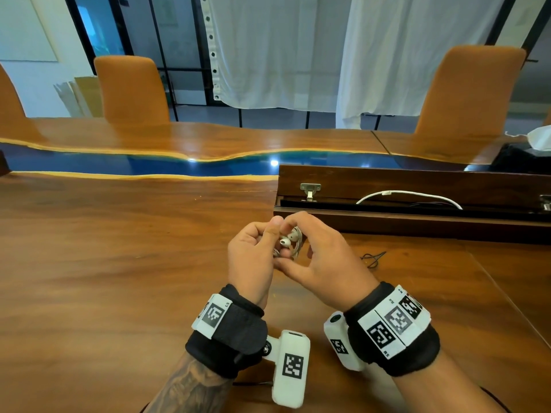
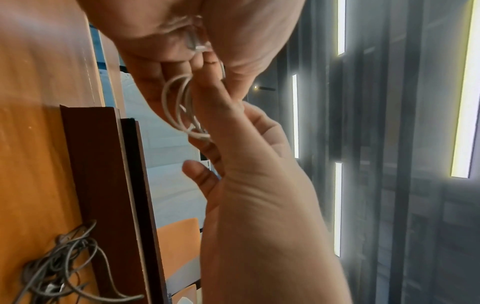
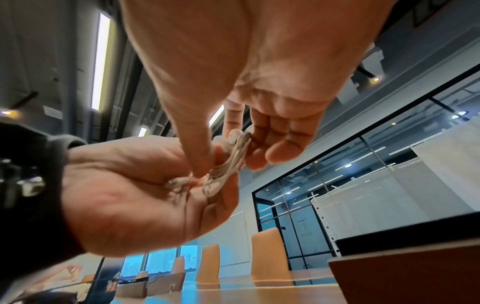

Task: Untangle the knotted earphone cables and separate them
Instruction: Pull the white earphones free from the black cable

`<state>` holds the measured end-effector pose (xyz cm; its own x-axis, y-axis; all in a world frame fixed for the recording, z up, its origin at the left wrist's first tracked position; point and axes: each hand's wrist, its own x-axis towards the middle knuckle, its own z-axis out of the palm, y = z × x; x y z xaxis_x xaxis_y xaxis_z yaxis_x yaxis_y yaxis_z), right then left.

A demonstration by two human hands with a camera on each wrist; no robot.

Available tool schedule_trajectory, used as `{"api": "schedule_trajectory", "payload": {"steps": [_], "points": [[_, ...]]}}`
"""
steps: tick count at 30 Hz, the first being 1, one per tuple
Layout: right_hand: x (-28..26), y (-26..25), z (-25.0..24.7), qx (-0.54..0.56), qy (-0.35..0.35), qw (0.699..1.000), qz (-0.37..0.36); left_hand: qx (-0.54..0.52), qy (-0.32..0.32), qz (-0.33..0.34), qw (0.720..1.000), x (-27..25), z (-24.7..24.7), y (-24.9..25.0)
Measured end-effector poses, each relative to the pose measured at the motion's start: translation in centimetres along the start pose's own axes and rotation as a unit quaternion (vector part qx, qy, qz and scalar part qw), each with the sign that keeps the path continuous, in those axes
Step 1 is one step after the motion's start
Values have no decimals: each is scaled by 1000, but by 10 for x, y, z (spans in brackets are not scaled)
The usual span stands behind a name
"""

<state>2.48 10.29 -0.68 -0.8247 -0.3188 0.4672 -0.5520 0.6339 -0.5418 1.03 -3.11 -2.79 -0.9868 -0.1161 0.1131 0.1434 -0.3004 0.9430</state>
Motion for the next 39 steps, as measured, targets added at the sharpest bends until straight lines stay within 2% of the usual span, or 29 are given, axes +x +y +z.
{"api": "schedule_trajectory", "payload": {"steps": [4, 9, 13, 16, 19, 23, 28, 33, 39], "points": [[-2, 5, 3, -29, 41, 999, 11, 27, 2, 19, 999, 2, -2, 1], [-1, 7, 5, 26, 52, 997, 41, 69, -3, 46, 997, 4, -7, 3], [-1, 6, 0, -4, 36, 998, 43, 80, -16, 45, 996, 2, -7, 1], [0, 8, -2, 95, 43, 991, 78, 72, -27, 42, 996, 1, -5, 1], [1, 6, -5, 214, 28, 970, 110, 60, -20, 49, 997, 2, -5, 3], [1, 5, -6, 255, 14, 962, 96, 38, -4, 44, 998, 5, -5, 4], [-2, 9, 2, 149, 17, 989, 15, 37, -3, 28, 999, 4, -5, 1], [-1, 18, 4, -17, 85, 994, -68, 49, -23, 12, 998, 1, -5, -1], [-1, 22, -4, -122, 95, 986, -63, -7, -41, -8, 999, 1, -3, 2]]}}
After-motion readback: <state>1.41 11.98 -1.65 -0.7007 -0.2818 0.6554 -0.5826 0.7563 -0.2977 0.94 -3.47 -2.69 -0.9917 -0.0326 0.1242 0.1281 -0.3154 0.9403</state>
